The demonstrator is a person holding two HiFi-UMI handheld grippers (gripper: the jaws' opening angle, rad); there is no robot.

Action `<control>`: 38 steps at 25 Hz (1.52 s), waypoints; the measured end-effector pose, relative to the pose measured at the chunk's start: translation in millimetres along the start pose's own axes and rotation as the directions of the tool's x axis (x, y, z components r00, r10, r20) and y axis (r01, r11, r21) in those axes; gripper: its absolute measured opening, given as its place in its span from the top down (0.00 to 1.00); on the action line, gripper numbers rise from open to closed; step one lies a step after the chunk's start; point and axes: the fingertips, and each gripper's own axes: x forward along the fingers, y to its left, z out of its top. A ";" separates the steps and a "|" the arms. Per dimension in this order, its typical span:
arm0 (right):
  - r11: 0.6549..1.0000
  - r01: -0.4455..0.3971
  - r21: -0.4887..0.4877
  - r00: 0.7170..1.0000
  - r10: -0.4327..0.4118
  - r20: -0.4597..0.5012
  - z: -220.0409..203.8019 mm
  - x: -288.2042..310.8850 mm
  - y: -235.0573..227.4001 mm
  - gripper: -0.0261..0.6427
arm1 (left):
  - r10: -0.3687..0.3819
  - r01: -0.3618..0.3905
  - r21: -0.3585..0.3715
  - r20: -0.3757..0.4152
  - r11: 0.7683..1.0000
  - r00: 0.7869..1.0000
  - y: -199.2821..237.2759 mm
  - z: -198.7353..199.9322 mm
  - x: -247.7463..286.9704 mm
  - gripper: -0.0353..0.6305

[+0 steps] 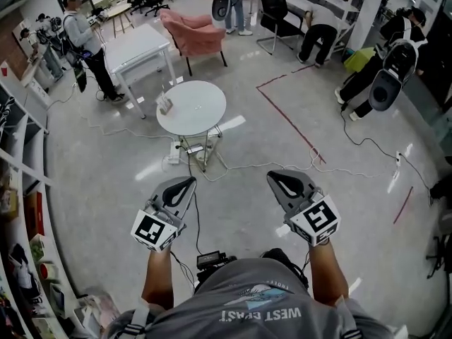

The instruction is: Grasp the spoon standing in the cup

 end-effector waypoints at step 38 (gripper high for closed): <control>0.956 -0.292 0.027 0.957 0.292 0.007 -9.4 136.7 -136.8 0.96 | 0.214 -0.226 -0.056 -0.173 0.973 0.962 89.2 -33.2 117.1 0.94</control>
